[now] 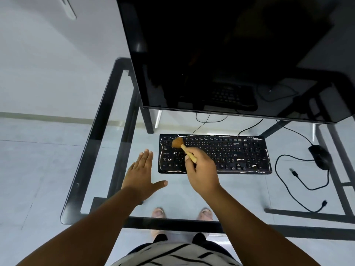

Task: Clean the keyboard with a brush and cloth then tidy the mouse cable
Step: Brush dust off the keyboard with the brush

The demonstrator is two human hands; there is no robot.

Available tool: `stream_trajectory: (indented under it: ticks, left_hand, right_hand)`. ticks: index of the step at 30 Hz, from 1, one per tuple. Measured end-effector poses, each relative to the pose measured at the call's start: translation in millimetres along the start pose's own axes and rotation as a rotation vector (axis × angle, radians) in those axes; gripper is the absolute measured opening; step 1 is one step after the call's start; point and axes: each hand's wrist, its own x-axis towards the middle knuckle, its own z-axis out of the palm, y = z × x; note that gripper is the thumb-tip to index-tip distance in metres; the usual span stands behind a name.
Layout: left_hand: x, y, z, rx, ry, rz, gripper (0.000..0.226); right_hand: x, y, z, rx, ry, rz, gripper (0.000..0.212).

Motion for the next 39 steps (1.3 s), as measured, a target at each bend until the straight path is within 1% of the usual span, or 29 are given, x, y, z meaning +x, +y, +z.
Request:
stream_trajectory:
  ticks: [1, 2, 5, 6, 8, 9, 10, 11, 13, 14, 15, 16, 17, 20, 21, 24, 25, 28, 30, 32, 34, 35, 36, 39]
  left_hand:
    - [-0.7, -3.8, 1.9, 0.005, 0.005, 0.01, 0.113]
    - [-0.9, -5.4, 3.8, 0.008, 0.006, 0.017, 0.114]
    - [-1.0, -5.4, 6.1, 0.009, 0.019, 0.025, 0.114]
    - [-1.1, -5.8, 5.4, 0.009, 0.022, 0.025, 0.114]
    - [-0.5, -6.0, 5.9, 0.01, 0.026, 0.029, 0.115]
    - [-0.4, -6.1, 6.3, 0.009, 0.028, 0.03, 0.115]
    - [-0.9, -6.6, 6.7, 0.01, 0.027, 0.03, 0.115]
    - [-1.0, -6.8, 6.9, 0.012, 0.027, 0.029, 0.115]
    - [-1.2, -8.1, 7.1, 0.021, 0.028, 0.027, 0.115]
    - [-1.3, -8.2, 6.8, 0.023, 0.028, 0.027, 0.115]
    - [-1.2, -7.5, 6.3, 0.021, 0.029, 0.027, 0.115]
    - [-1.0, -7.0, 5.8, 0.018, 0.031, 0.028, 0.115]
    - [-1.0, -6.1, 5.4, 0.015, 0.032, 0.027, 0.115]
    - [-1.5, -5.3, 4.2, 0.007, 0.026, 0.021, 0.115]
    - [-1.6, -5.6, 3.8, 0.004, 0.024, 0.019, 0.115]
    - [-1.2, -4.1, 3.4, -0.008, 0.016, 0.01, 0.116]
    - [-1.0, -2.9, 2.9, -0.011, 0.011, 0.006, 0.116]
    - [-0.8, -1.5, 2.9, -0.026, -0.001, -0.006, 0.116]
    - [-1.6, -1.1, 3.4, -0.034, -0.002, -0.011, 0.115]
    - [-1.8, -0.5, 3.9, -0.036, 0.003, -0.012, 0.114]
    - [-2.4, 0.1, 3.9, -0.026, 0.002, -0.011, 0.113]
    - [-2.7, -0.2, 3.8, -0.02, 0.001, -0.008, 0.113]
    - [-2.5, -1.2, 3.4, -0.016, 0.002, -0.007, 0.112]
    - [0.4, -2.6, 1.7, 0.005, -0.006, 0.0, 0.111]
  right_hand:
    - [0.8, -2.8, 4.0, -0.004, 0.038, 0.001, 0.027]
    - [1.2, -5.1, 5.2, 0.014, 0.029, -0.011, 0.027]
    - [-0.7, -10.7, 4.7, 0.061, -0.138, -0.052, 0.027]
    - [-1.5, -9.4, 6.3, 0.039, -0.126, -0.044, 0.027]
    - [-1.9, -5.4, 6.1, 0.031, 0.004, 0.016, 0.03]
    - [-1.7, -4.4, 4.6, 0.05, 0.04, 0.033, 0.031]
    - [-2.1, -4.4, 3.4, 0.083, 0.023, 0.029, 0.029]
    - [-2.8, -6.2, 1.7, 0.113, -0.035, 0.013, 0.027]
    - [-6.6, -9.7, 0.2, 0.094, -0.153, -0.011, 0.025]
    - [-8.3, -10.1, 0.0, 0.072, -0.141, -0.009, 0.024]
    - [-9.3, -8.9, -0.3, 0.063, -0.089, 0.008, 0.024]
    - [-10.0, -7.5, -0.5, 0.073, -0.038, 0.033, 0.023]
    - [-10.1, -6.2, -0.8, 0.094, -0.022, 0.048, 0.023]
    - [-12.4, -8.8, -1.2, 0.086, -0.143, 0.002, 0.023]
    - [-13.7, -9.2, -1.0, 0.063, -0.139, -0.002, 0.024]
    - [-13.0, -3.1, -3.9, 0.08, 0.052, 0.067, 0.03]
    - [-11.8, -0.3, -6.2, 0.087, 0.082, 0.089, 0.031]
    - [-12.3, 5.6, -14.7, 0.045, 0.029, 0.107, 0.029]
    - [-15.6, 12.6, -19.5, 0.011, 0.077, 0.137, 0.028]
    - [-18.1, 15.6, -24.2, 0.045, 0.132, 0.162, 0.026]
    - [-21.2, 12.5, -25.4, 0.086, 0.057, 0.13, 0.023]
    - [-23.9, 10.3, -24.7, 0.067, 0.01, 0.103, 0.023]
    - [-26.5, 8.8, -23.5, 0.038, 0.003, 0.088, 0.023]
    - [-26.5, 8.5, -23.1, 0.027, 0.152, 0.157, 0.022]
